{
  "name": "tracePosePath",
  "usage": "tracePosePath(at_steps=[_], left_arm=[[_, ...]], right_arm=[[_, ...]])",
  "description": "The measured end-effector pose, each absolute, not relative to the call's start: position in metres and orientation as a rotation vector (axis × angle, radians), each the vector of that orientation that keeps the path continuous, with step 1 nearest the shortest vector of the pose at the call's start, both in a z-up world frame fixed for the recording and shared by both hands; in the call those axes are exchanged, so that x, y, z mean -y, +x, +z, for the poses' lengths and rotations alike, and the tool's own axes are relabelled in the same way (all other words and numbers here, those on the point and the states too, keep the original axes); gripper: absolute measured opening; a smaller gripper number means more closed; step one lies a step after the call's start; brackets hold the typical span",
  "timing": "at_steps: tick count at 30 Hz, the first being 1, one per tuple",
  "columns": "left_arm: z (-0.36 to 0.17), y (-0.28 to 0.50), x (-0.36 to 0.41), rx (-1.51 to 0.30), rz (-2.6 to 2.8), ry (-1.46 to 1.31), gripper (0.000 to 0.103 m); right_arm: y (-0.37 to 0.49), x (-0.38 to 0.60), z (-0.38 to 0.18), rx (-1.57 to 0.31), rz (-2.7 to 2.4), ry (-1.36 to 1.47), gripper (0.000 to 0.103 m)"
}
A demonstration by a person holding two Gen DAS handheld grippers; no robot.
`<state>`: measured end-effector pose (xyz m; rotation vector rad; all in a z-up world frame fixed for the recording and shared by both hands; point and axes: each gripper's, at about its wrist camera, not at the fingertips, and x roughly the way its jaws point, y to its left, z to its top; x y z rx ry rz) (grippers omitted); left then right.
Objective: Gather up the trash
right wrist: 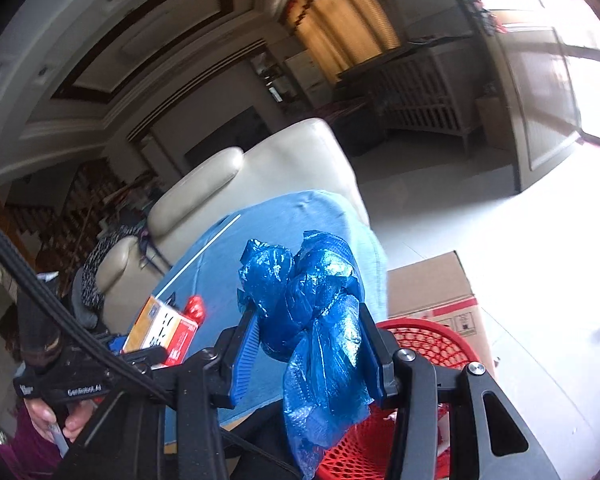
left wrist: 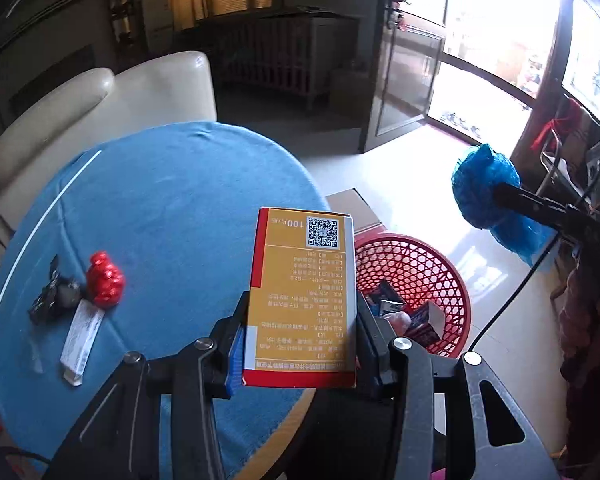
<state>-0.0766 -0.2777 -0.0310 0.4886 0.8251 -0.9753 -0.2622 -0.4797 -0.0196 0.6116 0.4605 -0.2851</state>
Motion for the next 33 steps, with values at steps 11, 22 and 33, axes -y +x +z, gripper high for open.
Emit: tracePosePath(at_steps=[11, 22, 33], left_arm=[[-0.054, -0.088, 0.312, -0.852, -1.004, 0.574, 0.048], [-0.071, -0.090, 0.332, -0.871, -1.018, 0.636, 0.048], [-0.091, -0.088, 0.344, -0.929, -1.058, 0.663, 0.048]], right_arm=[[-0.262, 0.499, -0.043, -0.490, -0.297, 0.675, 0.048], [-0.252, 0.509, -0.064, -0.541, -0.324, 0.724, 0.048], [-0.238, 0.517, -0.088, -0.615, -0.359, 0.768, 0.048]])
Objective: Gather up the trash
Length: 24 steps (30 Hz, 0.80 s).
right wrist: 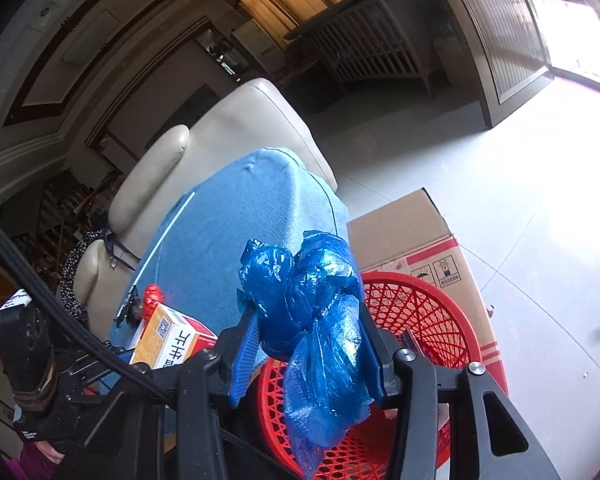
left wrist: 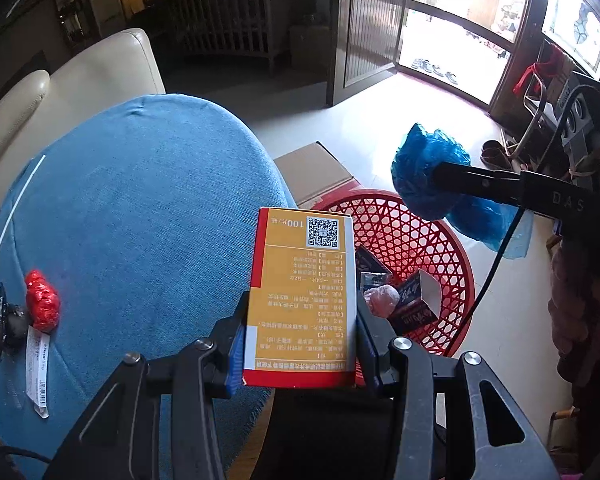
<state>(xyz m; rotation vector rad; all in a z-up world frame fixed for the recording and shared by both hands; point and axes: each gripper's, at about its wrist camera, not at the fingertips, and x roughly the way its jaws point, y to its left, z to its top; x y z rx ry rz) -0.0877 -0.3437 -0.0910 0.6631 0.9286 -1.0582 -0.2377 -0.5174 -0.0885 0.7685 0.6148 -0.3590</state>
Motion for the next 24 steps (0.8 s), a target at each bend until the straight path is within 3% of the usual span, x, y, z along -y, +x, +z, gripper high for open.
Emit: tracePosePath(at_steps=[12, 16, 24], left_arm=[[-0.110, -0.088, 0.353, -0.994, -1.136, 0.655, 0.048], [-0.111, -0.085, 0.352, -0.996, -1.139, 0.642, 0.057], [-0.111, -0.073, 0.333, -0.981, -1.107, 0.619, 0.060]], right_arm=[[-0.226, 0.523, -0.112, -0.710, -0.402, 0.817, 0.051], [-0.225, 0.528, -0.118, -0.727, -0.415, 0.860, 0.059], [-0.219, 0.524, -0.113, -0.721, -0.413, 0.857, 0.060]])
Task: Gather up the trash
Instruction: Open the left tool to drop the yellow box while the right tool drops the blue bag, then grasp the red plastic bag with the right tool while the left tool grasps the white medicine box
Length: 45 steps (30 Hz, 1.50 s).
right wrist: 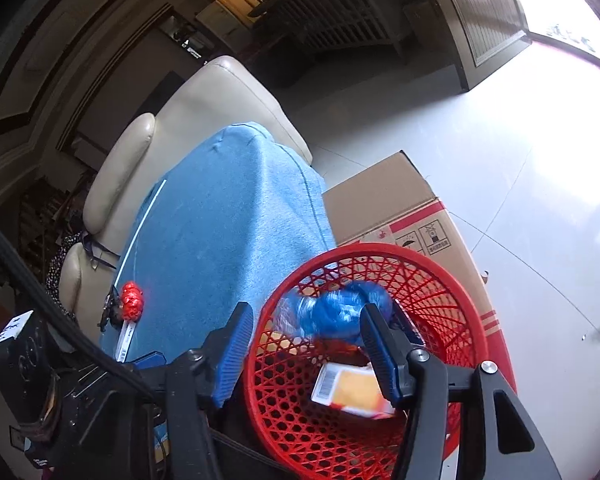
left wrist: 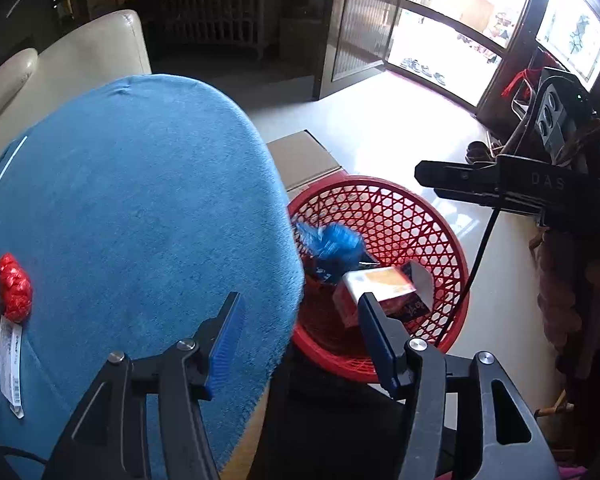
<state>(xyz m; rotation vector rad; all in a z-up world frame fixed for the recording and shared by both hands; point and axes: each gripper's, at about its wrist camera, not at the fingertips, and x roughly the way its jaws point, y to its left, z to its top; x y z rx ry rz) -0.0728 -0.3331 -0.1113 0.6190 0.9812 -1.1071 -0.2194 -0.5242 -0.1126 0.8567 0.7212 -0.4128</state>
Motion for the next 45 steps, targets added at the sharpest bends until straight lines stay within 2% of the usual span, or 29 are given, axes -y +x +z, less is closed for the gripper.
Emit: tracePosePath(at_steps=[9, 18, 26, 45], left_arm=[[-0.110, -0.034, 0.274, -0.991, -0.963, 0.532, 0.061], [-0.099, 0.001, 0.217, -0.917, -0.797, 0.468, 0.065], [-0.101, 0.032, 0.166, -0.902, -0.644, 0.417, 0.066], [-0.115, 0.082, 0.075, -0.915, -0.400, 0.339, 0.066]], right_arm=[[-0.192, 0.503, -0.108, -0.745, -0.355, 0.820, 0.060], [-0.157, 0.469, -0.097, -0.777, -0.280, 0.751, 0.060], [-0.131, 0.441, -0.090, -0.800, -0.220, 0.699, 0.060], [-0.087, 0.404, -0.102, -0.887, -0.135, 0.643, 0.060]])
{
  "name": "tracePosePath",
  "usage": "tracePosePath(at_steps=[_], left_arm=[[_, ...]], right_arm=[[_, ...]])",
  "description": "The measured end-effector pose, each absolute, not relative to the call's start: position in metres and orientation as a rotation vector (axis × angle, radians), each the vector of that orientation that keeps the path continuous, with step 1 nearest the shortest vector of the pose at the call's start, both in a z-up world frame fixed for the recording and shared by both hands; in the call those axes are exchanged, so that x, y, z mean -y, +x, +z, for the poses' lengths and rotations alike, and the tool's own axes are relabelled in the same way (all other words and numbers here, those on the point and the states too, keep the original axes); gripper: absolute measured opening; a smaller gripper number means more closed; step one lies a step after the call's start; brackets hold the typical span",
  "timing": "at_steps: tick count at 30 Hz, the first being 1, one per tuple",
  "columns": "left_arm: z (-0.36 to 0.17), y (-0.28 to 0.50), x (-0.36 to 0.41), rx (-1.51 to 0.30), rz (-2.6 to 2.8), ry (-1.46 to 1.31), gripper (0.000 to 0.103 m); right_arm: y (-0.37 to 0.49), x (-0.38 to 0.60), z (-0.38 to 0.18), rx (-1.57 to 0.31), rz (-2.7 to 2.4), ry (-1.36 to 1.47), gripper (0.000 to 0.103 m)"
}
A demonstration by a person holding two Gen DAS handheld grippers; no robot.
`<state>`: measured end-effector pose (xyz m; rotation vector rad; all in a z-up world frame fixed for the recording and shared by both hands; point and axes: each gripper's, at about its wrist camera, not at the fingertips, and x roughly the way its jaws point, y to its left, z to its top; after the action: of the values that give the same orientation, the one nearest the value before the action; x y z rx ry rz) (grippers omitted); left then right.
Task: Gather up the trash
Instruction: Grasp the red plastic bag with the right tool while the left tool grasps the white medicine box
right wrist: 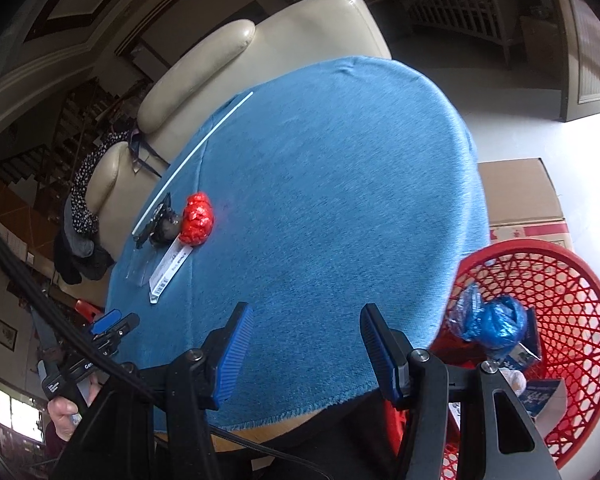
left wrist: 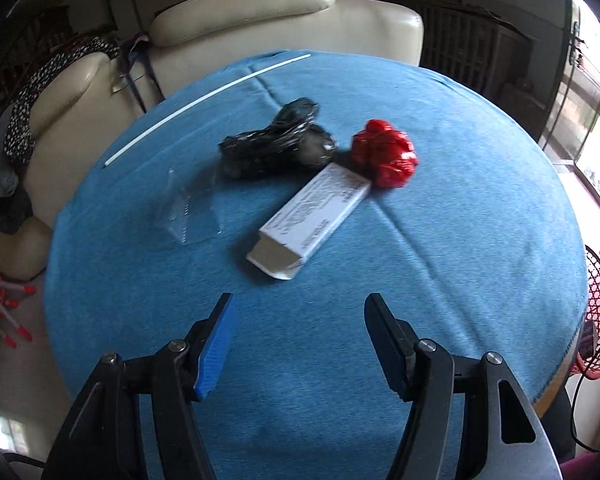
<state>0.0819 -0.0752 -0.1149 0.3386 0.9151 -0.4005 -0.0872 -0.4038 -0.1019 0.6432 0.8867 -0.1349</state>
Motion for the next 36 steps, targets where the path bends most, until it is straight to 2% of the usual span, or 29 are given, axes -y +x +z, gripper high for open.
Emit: tracePosePath(at_steps=[16, 31, 33, 36], left_arm=[[-0.126, 0.118, 0.054, -0.963, -0.367, 0.293, 0.068], [-0.120, 0.160, 0.060, -0.996, -0.477, 0.250, 0.069], [-0.120, 0.166, 0.061, -1.013, -0.511, 0.230, 0.070], [-0.123, 0.173, 0.068, -1.025, -0.552, 0.225, 0.071]], right_arm=[[0.022, 0.340, -0.101, -0.955, 0.052, 0.490, 0.060], [0.178, 0.299, -0.147, -1.007, 0.064, 0.460, 0.059], [0.186, 0.294, -0.156, -1.027, 0.067, 0.431, 0.045], [0.181, 0.291, -0.156, -1.006, 0.070, 0.395, 0.044]])
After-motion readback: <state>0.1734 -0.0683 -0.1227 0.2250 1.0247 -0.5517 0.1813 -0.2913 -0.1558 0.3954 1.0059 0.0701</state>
